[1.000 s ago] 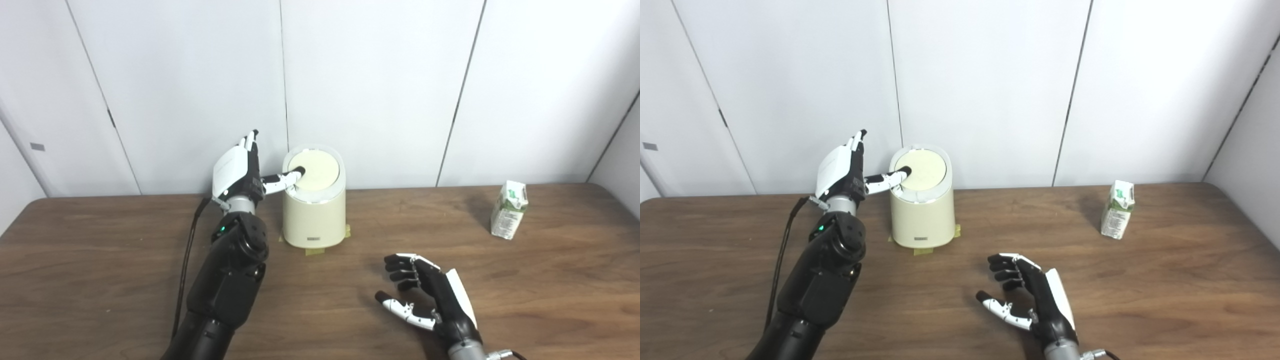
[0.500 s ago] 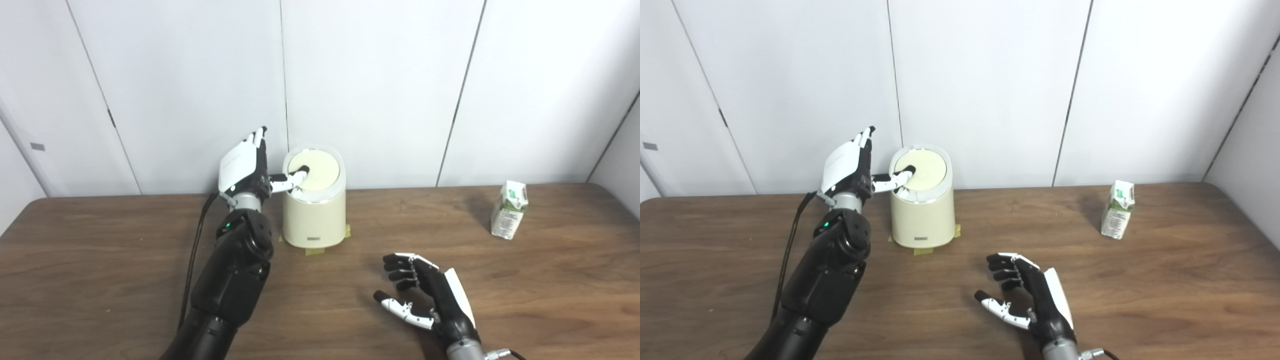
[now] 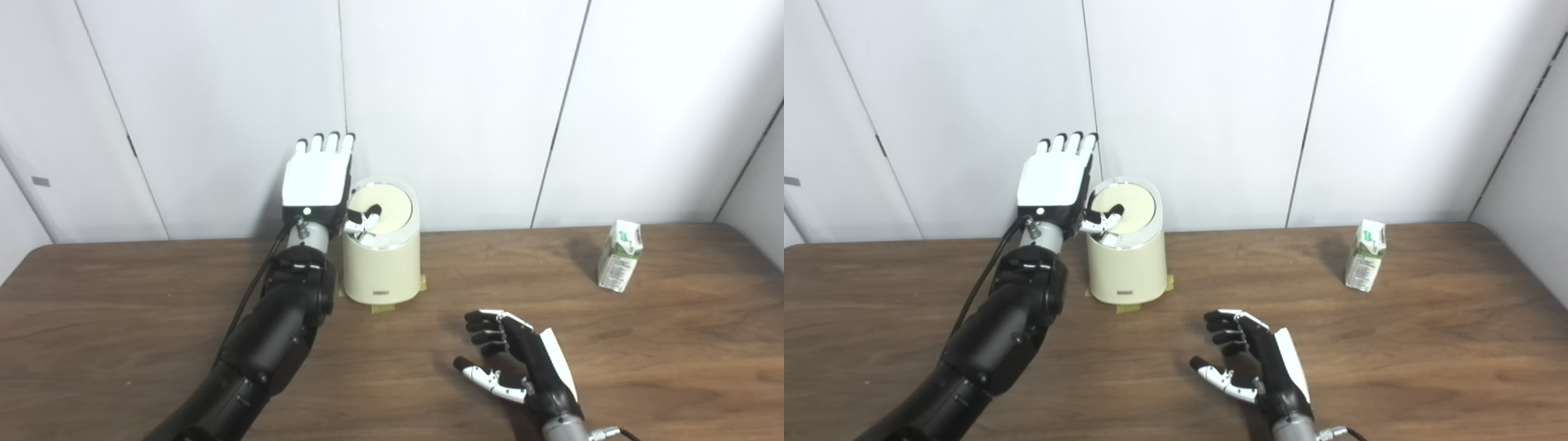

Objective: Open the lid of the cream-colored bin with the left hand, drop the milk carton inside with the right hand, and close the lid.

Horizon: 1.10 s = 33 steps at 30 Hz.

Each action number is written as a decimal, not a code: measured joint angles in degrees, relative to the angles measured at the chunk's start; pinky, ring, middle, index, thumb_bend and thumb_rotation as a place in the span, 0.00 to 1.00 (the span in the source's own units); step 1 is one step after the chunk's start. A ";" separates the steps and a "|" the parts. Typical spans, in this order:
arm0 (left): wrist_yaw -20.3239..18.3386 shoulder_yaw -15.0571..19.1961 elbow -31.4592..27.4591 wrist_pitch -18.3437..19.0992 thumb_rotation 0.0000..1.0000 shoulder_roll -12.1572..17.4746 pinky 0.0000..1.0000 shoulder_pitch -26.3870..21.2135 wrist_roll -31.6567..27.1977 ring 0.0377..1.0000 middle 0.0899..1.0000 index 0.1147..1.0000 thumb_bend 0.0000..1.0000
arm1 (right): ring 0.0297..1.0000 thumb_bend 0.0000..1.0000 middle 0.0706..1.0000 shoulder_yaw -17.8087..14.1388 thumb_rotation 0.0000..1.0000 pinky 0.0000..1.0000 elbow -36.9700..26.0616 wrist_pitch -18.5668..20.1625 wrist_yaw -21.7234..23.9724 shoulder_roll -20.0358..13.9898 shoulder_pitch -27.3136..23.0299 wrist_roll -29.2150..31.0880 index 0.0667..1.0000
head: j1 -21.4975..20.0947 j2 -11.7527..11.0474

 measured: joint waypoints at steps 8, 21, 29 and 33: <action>-1.35 -0.65 1.27 -0.21 0.21 0.89 1.00 0.16 1.52 1.00 1.00 1.00 1.00 | 0.63 0.32 0.65 0.17 0.08 0.55 -0.46 0.22 0.10 0.22 0.02 -0.06 0.64 | -0.09 0.26; 7.70 1.27 6.54 -0.38 0.73 0.97 1.00 2.70 -0.66 1.00 1.00 1.00 0.56 | 0.64 0.32 0.65 0.33 0.08 0.57 -0.84 1.09 0.34 0.31 0.03 -0.15 0.64 | -0.53 0.26; 11.44 3.80 3.76 -0.57 1.00 -0.04 1.00 5.59 -6.10 1.00 1.00 1.00 0.58 | 0.63 0.32 0.65 0.32 0.07 0.56 -1.31 1.70 0.34 0.47 0.05 0.00 0.64 | -0.53 0.09; 11.78 4.53 -3.23 -0.71 1.00 0.00 1.00 9.30 -7.92 1.00 1.00 1.00 0.57 | 0.63 0.32 0.65 0.26 0.07 0.56 -1.23 1.37 0.31 0.44 0.03 0.09 0.64 | -0.44 -0.17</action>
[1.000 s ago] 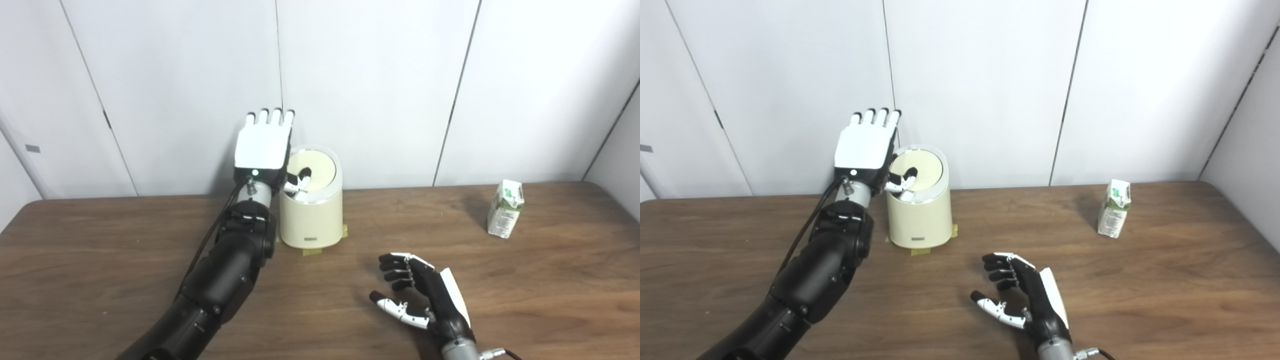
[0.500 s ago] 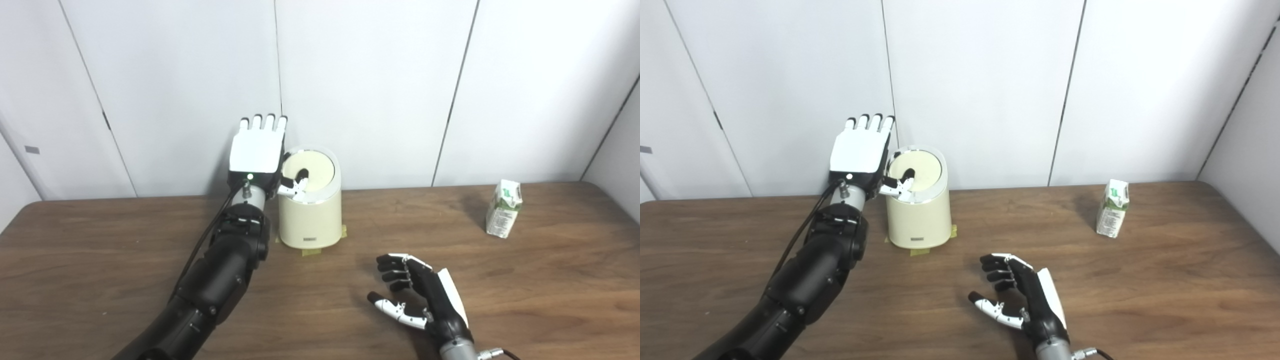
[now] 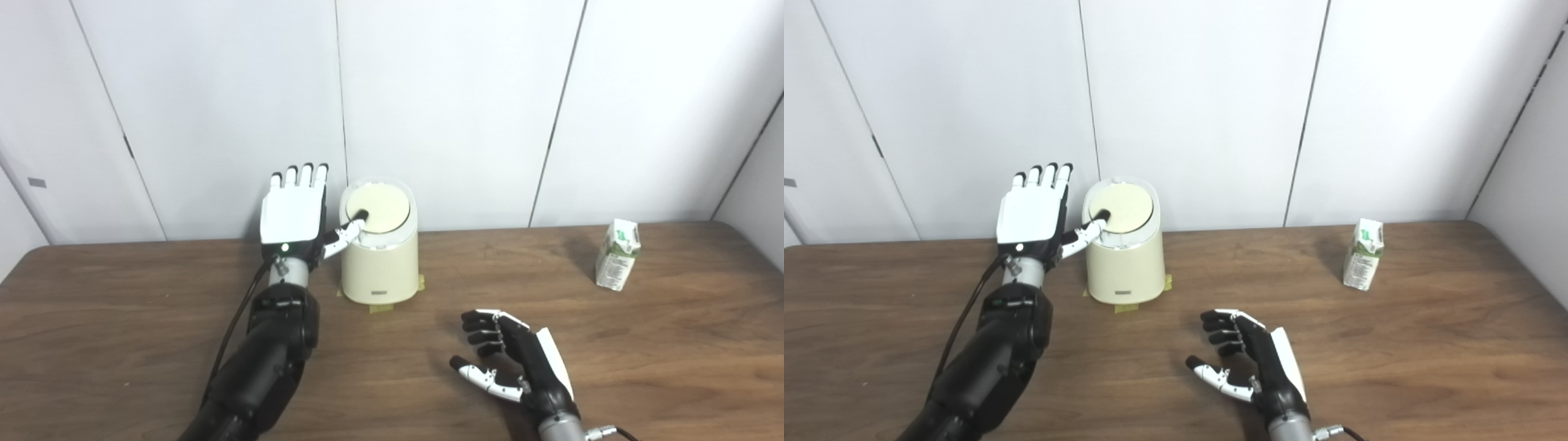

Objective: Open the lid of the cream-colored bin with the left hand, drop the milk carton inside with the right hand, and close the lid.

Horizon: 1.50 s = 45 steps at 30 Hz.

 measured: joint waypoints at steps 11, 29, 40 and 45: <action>2.99 4.59 -22.50 -5.55 1.00 1.11 0.97 11.59 -1.92 0.98 0.95 0.94 0.46 | 0.61 0.32 0.63 -0.03 0.08 0.53 0.14 -0.01 -0.01 -0.06 -0.08 -0.06 0.63 | 0.00 0.00; 6.99 15.94 -30.72 -22.64 0.87 -2.86 0.66 31.42 -26.22 0.77 0.79 0.77 0.31 | 0.61 0.44 0.63 -5.98 0.20 0.54 -3.49 1.08 -0.69 2.61 0.20 5.63 0.63 | 0.18 -0.79; 5.99 20.22 -25.96 -32.64 0.77 -3.91 0.69 37.06 -41.68 0.78 0.79 0.77 0.23 | 0.63 0.49 0.64 -9.02 0.19 0.55 -4.56 0.86 -1.99 2.31 -0.91 6.63 0.63 | -0.17 -0.88; 4.40 21.71 -24.81 -36.80 0.70 -4.00 0.68 37.78 -48.37 0.76 0.77 0.76 0.18 | 0.66 0.60 0.66 -10.80 0.29 0.60 -4.57 0.13 -2.08 1.37 -2.06 8.23 0.64 | -0.97 -0.70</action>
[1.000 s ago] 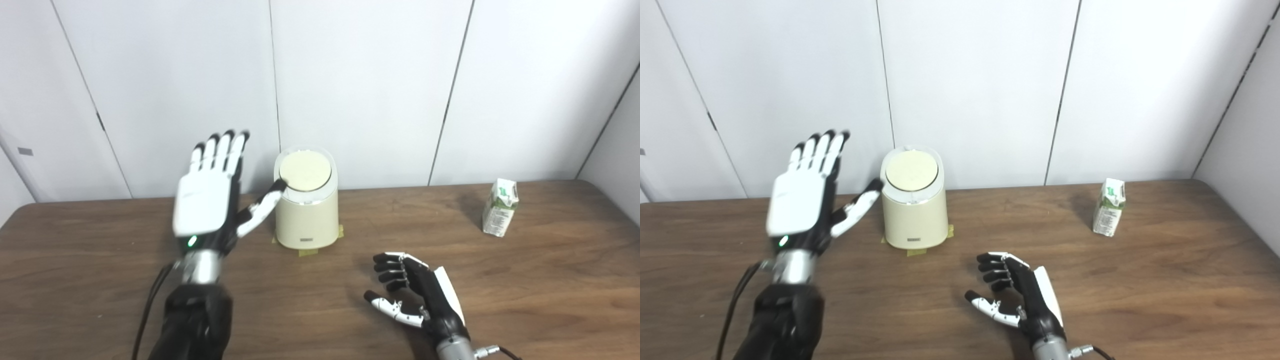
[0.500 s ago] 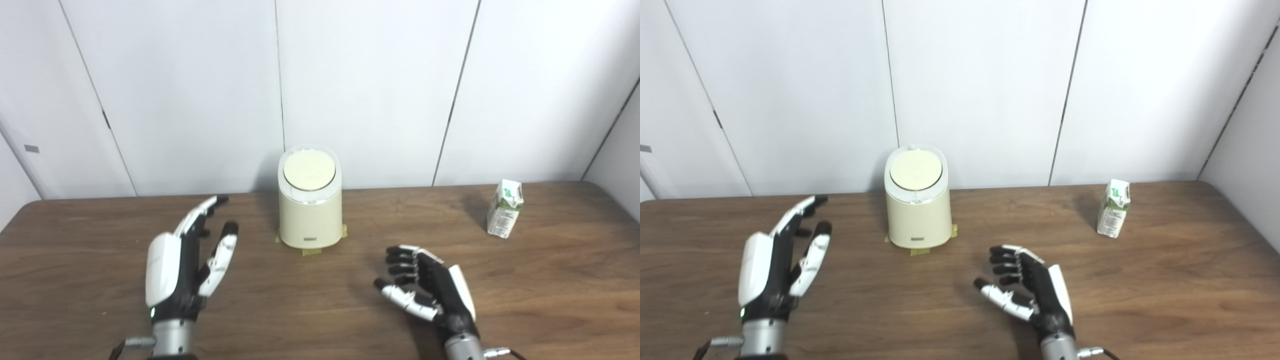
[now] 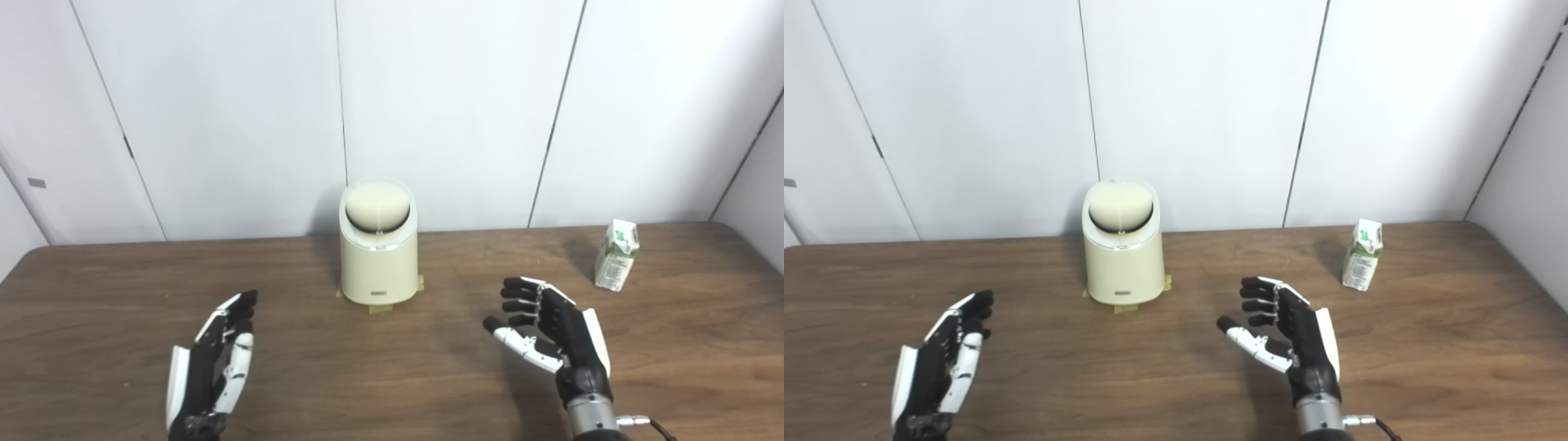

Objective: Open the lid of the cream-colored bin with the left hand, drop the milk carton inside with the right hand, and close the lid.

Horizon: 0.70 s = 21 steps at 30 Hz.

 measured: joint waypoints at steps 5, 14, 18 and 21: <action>0.65 1.54 1.06 -3.34 0.65 -0.71 0.69 -0.19 -0.78 0.76 0.76 0.73 0.19 | 0.71 0.79 0.70 -3.77 0.32 0.64 4.67 -4.40 0.00 -4.20 -4.98 3.39 0.67 | -0.70 -0.09; 0.53 2.13 1.58 -4.29 0.60 -1.06 0.69 -0.46 -0.33 0.76 0.76 0.74 0.17 | 0.67 0.88 0.69 -7.72 0.31 0.58 4.37 -3.09 0.07 -9.56 -11.67 5.37 0.68 | -0.70 0.00; 0.25 2.34 1.57 -4.42 0.59 -1.08 0.69 -0.41 -0.20 0.76 0.76 0.74 0.18 | 0.68 0.90 0.70 -9.50 0.31 0.57 6.74 -3.06 0.11 -13.25 -13.85 5.37 0.70 | -1.05 0.09; -0.02 2.72 1.57 -4.41 0.56 -1.10 0.68 -0.25 -0.41 0.75 0.76 0.73 0.18 | 0.71 0.87 0.74 -10.39 0.27 0.50 6.96 -1.82 0.29 -16.02 -14.79 5.36 0.73 | -1.49 0.17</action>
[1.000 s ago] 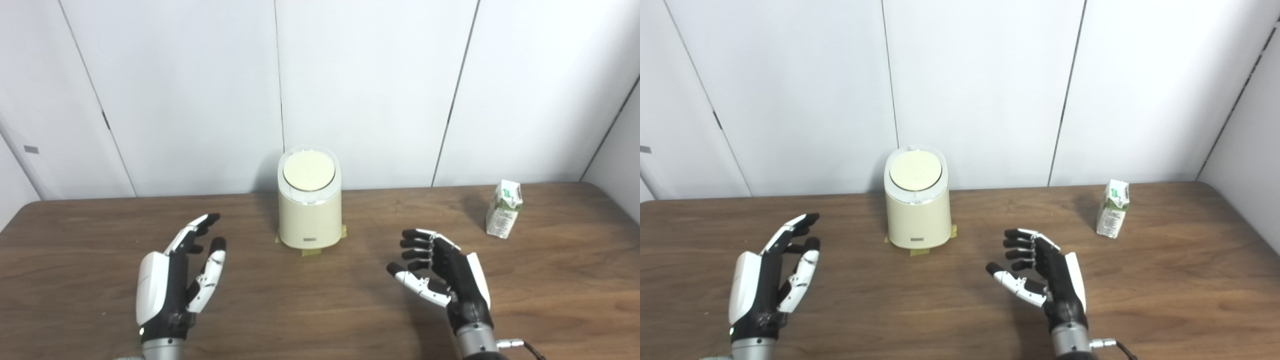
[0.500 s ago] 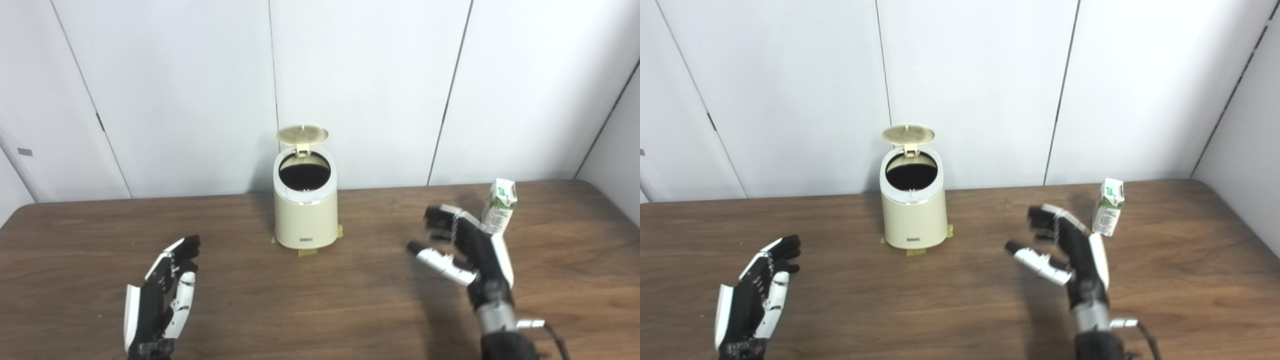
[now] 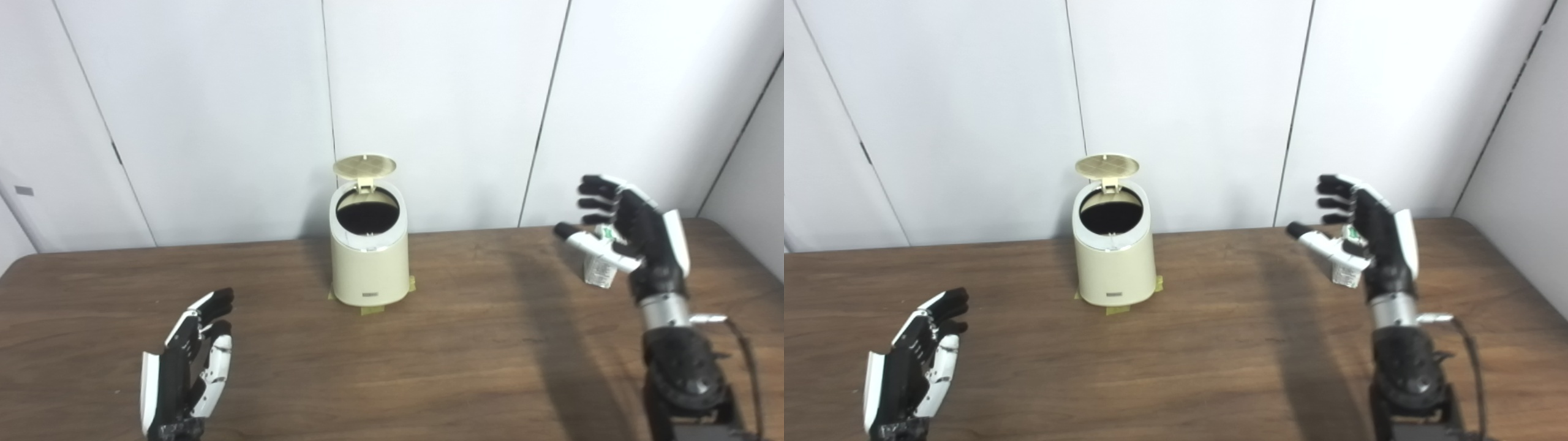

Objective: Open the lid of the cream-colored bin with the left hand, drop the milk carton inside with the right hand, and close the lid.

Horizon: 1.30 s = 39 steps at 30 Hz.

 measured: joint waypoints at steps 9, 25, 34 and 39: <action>-0.45 0.06 0.00 -0.01 0.62 -0.01 0.68 -0.04 0.01 0.75 0.75 0.73 0.18 | 0.79 0.89 0.77 -0.58 0.13 0.72 4.49 -0.05 5.29 -7.47 -4.99 3.42 0.76 | -0.17 0.09; -0.49 0.74 0.43 -1.39 0.54 0.00 0.68 -0.04 -0.75 0.75 0.75 0.71 0.17 | 0.90 0.97 0.90 6.44 0.05 0.71 16.46 -3.03 14.46 -19.86 -6.57 -1.59 0.86 | -2.11 -0.35; -1.47 1.01 0.44 -1.39 0.52 -0.04 0.69 -0.01 -1.32 0.75 0.75 0.71 0.17 | 0.90 0.99 0.91 12.01 0.03 0.77 19.80 -2.73 16.47 -21.23 -8.43 -8.91 0.87 | -3.34 -0.53; -1.59 1.38 0.50 -1.39 0.52 -0.11 0.67 0.01 -1.86 0.74 0.73 0.70 0.17 | 0.85 0.98 0.88 14.66 0.01 0.71 24.09 -3.39 18.13 -21.56 -10.82 -10.80 0.83 | -3.60 -0.61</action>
